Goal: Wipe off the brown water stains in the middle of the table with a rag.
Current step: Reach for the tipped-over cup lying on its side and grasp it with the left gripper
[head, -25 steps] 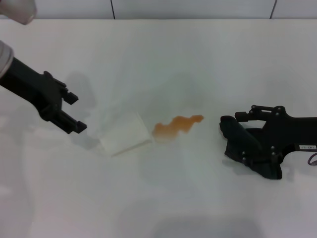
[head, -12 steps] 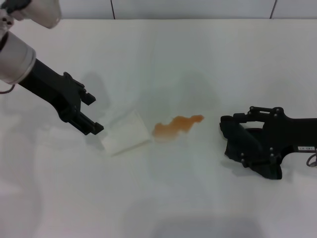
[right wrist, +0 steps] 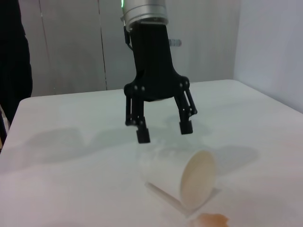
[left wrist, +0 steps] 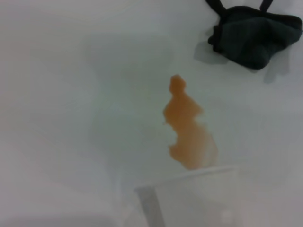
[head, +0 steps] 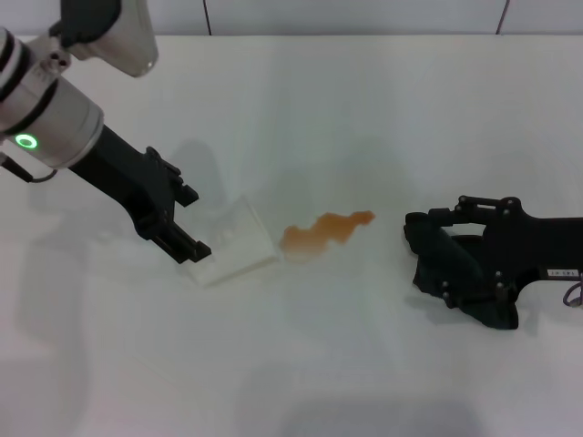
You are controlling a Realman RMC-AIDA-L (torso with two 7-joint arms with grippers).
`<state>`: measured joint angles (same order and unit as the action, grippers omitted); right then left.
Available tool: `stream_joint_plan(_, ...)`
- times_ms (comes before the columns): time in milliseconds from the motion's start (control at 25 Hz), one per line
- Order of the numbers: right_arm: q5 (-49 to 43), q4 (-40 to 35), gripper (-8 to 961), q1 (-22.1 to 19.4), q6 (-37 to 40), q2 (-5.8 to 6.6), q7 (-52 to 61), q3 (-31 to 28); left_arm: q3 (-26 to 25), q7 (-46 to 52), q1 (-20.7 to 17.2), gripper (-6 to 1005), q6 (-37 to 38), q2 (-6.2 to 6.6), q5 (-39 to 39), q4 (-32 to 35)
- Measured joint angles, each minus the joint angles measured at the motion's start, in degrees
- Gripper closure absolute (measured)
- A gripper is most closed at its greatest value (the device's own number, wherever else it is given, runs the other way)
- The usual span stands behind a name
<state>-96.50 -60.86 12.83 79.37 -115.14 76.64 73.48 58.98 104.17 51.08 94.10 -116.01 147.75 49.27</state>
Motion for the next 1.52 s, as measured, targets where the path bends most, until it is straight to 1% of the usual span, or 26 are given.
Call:
stream_joint_plan(160, 0.0, 0.1, 97, 0.0, 0.0, 0.0, 0.0, 0.0, 0.2, 0.0, 0.0, 130, -0.2, -0.41, 1.2, -0.9)
stream_joint_plan(600, 0.1, 0.9, 97, 0.0, 0.0, 0.0, -0.5, 0.1, 0.3, 0.4, 0.6, 132, -0.3, -0.48, 3.3, -1.2)
stream_joint_plan(800, 1.3, 1.5, 97, 0.0, 0.0, 0.0, -1.6, 0.2, 0.3, 0.4, 0.7, 133, -0.9, -0.73, 3.7, -1.3)
stream_joint_plan(1120, 1.4, 1.7, 96, 0.2, 0.0, 0.0, -1.8, 0.2, 0.3, 0.1, 1.1, 134, -2.8, -2.03, 4.1, -1.3)
stream_joint_plan(1160, 1.4, 1.7, 96, 0.3, 0.0, 0.0, -1.8, 0.2, 0.3, 0.1, 1.1, 134, -2.8, -2.03, 4.1, -1.3)
stream_joint_plan(1280, 1.4, 1.7, 96, 0.3, 0.0, 0.0, -1.8, 0.2, 0.5, 0.0, 1.6, 135, -3.2, -2.66, 4.0, -1.3)
stream_joint_plan(1520, 1.4, 1.7, 96, 0.3, 0.0, 0.0, -1.9, 0.2, 0.9, -0.1, 1.9, 136, -3.5, -3.03, 3.6, -1.3)
